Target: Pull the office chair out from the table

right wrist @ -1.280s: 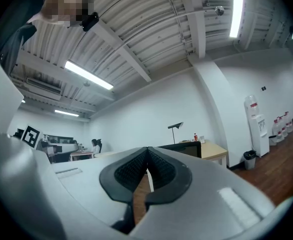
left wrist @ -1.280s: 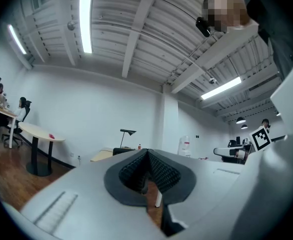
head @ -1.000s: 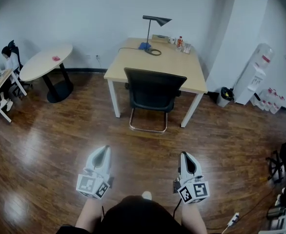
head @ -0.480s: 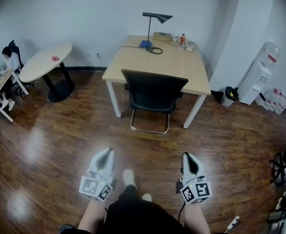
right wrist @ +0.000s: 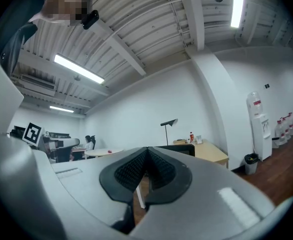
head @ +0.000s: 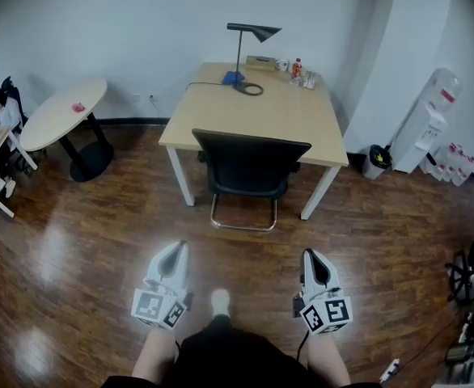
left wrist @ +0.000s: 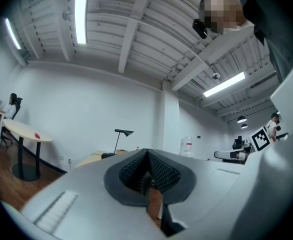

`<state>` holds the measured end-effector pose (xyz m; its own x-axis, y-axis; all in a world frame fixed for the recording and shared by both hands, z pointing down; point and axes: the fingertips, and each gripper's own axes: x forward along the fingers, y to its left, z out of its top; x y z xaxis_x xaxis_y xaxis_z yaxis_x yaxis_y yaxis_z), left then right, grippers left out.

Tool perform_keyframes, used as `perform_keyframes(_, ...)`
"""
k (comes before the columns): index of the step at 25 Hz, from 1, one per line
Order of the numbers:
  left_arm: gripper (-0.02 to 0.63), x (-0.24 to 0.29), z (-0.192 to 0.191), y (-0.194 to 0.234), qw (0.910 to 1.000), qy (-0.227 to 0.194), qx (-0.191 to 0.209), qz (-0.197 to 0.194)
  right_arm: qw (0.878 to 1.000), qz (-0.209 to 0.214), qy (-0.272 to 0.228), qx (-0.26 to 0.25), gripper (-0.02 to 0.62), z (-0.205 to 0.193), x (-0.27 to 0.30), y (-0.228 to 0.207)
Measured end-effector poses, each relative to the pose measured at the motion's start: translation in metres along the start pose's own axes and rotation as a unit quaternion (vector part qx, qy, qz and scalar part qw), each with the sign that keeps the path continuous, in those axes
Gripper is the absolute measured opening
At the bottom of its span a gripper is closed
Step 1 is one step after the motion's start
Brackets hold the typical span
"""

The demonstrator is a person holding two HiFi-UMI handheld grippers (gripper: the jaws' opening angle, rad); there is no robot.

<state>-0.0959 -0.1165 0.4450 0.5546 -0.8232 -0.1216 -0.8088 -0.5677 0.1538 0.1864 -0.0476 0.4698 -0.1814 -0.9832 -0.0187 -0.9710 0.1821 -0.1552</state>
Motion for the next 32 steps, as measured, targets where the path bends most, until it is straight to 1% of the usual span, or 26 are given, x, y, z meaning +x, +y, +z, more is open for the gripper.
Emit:
perform_keyframes(3, 0.002, 0.032, 0.007, 0.013, 0.9999, -0.015, 0.004, -0.007, 1.0, 0.002, -0.011, -0.006, 0.014, 0.013, 0.028, -0.007)
perform_keyframes(7, 0.002, 0.069, 0.013, 0.03, 0.9994, -0.025, 0.011, -0.021, 1.0, -0.009, -0.02, -0.018, 0.014, 0.019, 0.065, -0.016)
perform_keyframes(11, 0.002, 0.101, 0.012, 0.045, 0.999, -0.023, 0.015, -0.036, 0.999, -0.012, -0.026, -0.03, 0.014, 0.023, 0.101, -0.017)
perform_keyframes(17, 0.002, 0.134, 0.012, 0.072, 0.998, -0.021, 0.028, -0.054, 0.999, -0.011, -0.02, -0.023, 0.014, 0.017, 0.145, -0.013)
perform_keyframes(21, 0.002, 0.144, 0.006, 0.084, 0.9976, -0.015, 0.027, -0.063, 0.999, -0.001, -0.009, -0.033, 0.014, 0.009, 0.161, -0.01)
perform_keyframes(23, 0.002, 0.149, 0.004, 0.092, 0.9974, -0.01, 0.031, -0.065, 0.999, 0.002, -0.004, -0.045, 0.028, 0.007, 0.169, -0.01)
perform_keyframes(27, 0.002, 0.16, 0.003, 0.107, 0.9973, -0.005, 0.036, -0.064, 0.999, 0.0, 0.0, -0.055, 0.037, 0.007, 0.182, -0.016)
perform_keyframes(32, 0.002, 0.185, -0.008, 0.102, 0.9961, 0.004, 0.048, -0.074, 0.998, 0.002, 0.01, -0.057, 0.052, 0.006, 0.195, -0.033)
